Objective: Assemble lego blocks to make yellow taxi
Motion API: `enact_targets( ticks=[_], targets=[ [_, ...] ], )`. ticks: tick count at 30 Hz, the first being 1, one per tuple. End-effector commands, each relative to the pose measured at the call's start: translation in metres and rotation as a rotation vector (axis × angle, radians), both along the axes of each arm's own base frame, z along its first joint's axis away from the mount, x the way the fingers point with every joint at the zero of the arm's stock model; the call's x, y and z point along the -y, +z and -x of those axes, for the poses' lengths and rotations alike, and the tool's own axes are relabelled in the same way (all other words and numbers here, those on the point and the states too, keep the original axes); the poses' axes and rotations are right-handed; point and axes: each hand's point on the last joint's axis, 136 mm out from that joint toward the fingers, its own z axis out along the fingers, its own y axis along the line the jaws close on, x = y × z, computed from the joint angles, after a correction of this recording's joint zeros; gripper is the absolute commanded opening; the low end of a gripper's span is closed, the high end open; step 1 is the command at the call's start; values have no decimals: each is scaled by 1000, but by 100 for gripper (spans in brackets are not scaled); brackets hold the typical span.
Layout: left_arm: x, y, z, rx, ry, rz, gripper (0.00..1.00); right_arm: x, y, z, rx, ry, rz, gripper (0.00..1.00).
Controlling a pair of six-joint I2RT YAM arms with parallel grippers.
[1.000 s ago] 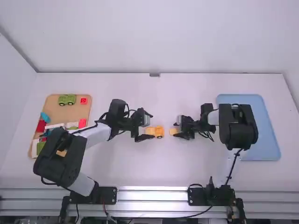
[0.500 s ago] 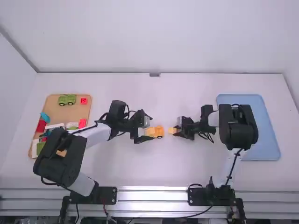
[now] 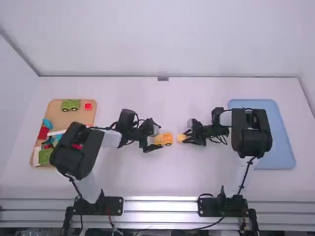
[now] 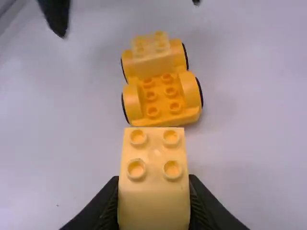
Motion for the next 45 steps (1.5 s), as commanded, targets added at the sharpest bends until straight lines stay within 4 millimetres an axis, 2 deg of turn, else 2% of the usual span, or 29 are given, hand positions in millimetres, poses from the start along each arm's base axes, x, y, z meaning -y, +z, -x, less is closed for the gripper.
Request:
enact_targets(
  ticks=[1, 2, 15, 18, 22, 24, 26, 30, 36, 40, 42, 45],
  targets=[
    [-2, -13, 1, -50, 21, -2, 99, -1, 14, -9, 107, 44, -35, 31],
    [-1, -16, 1, -45, 13, 3, 99, -3, 17, -9, 113, 55, -34, 29],
    [9, -47, -2, -71, -10, -49, 99, -16, 46, -11, 178, 88, -7, 27],
    [10, -51, -2, -70, -1, -68, 99, -16, 45, -13, 172, 82, 49, 27],
    [10, -51, -3, -35, -18, -74, 100, -27, 38, -15, 169, 92, 112, 27],
    [11, -52, -1, -30, -29, -77, 96, -31, 36, -14, 164, 94, 123, 27],
    [12, -53, 3, -32, -41, -81, 86, -37, 34, -13, 164, 108, 144, 27],
    [14, -55, 5, -20, -56, -87, 74, -44, 31, -12, 163, 114, 160, 26],
    [9, -61, -1, -16, -20, -129, 67, -45, 32, -10, 155, 117, 154, 25],
    [9, -60, -2, -10, -19, -127, 68, -46, 32, -15, 166, 102, 153, 23],
    [10, -60, 0, -4, -28, -128, 83, -47, 32, -26, 158, 54, 166, 22],
    [10, -61, 0, -16, -23, -128, 88, -48, 33, -29, 161, 43, 158, 22]
  ],
)
